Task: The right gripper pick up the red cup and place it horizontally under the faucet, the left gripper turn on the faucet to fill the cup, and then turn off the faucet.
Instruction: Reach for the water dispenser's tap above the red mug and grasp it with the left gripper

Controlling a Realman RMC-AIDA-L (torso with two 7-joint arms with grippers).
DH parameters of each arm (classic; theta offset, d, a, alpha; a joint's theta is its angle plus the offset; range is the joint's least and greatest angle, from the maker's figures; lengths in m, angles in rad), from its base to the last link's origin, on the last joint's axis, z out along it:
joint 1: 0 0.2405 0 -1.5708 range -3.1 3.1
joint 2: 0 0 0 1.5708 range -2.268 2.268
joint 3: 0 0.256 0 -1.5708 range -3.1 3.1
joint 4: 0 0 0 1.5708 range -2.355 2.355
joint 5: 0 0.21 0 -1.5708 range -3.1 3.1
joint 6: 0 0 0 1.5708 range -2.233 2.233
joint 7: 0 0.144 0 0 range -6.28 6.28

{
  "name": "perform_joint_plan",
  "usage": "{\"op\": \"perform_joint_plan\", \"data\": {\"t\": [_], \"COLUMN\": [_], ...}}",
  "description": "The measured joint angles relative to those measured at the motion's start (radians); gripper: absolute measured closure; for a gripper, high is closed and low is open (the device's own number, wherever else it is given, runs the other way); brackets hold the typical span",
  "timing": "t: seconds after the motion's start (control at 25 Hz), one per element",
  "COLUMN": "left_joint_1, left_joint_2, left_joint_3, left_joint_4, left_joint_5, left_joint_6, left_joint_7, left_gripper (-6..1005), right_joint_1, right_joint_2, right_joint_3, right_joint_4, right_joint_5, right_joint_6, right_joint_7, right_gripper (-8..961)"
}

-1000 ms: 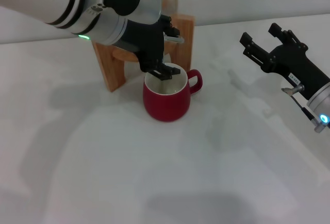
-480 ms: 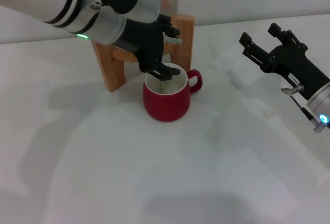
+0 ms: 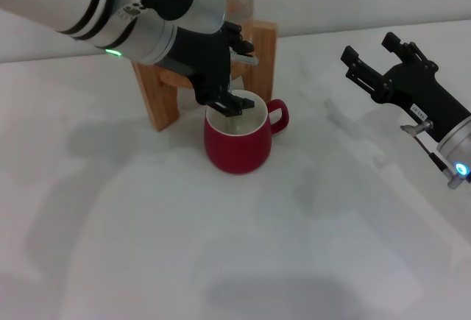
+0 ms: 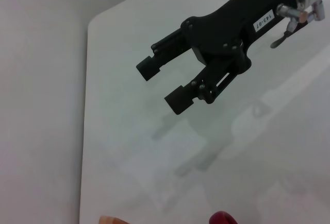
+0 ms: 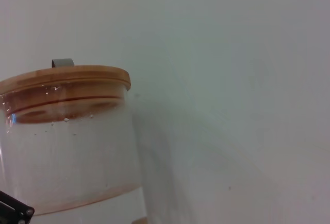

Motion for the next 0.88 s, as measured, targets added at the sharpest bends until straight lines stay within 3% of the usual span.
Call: {"op": "perform_joint_plan", "data": {"t": [0.88], "left_joint_1": [0.013], "left_joint_2": [0.000], "left_joint_3": [0.000], "left_joint_4": [0.032], "left_joint_5": [0.003], "left_joint_6": [0.021], "left_joint_7": [-0.010], "left_gripper": [167], "right_joint_1": [0.003], "right_joint_2": [0.000], "right_joint_3": [0.000], "right_joint_4": [0.000], "right_joint_5": [0.000], "right_joint_6": [0.000], "right_joint_7": [0.000], "right_gripper": [80]}}
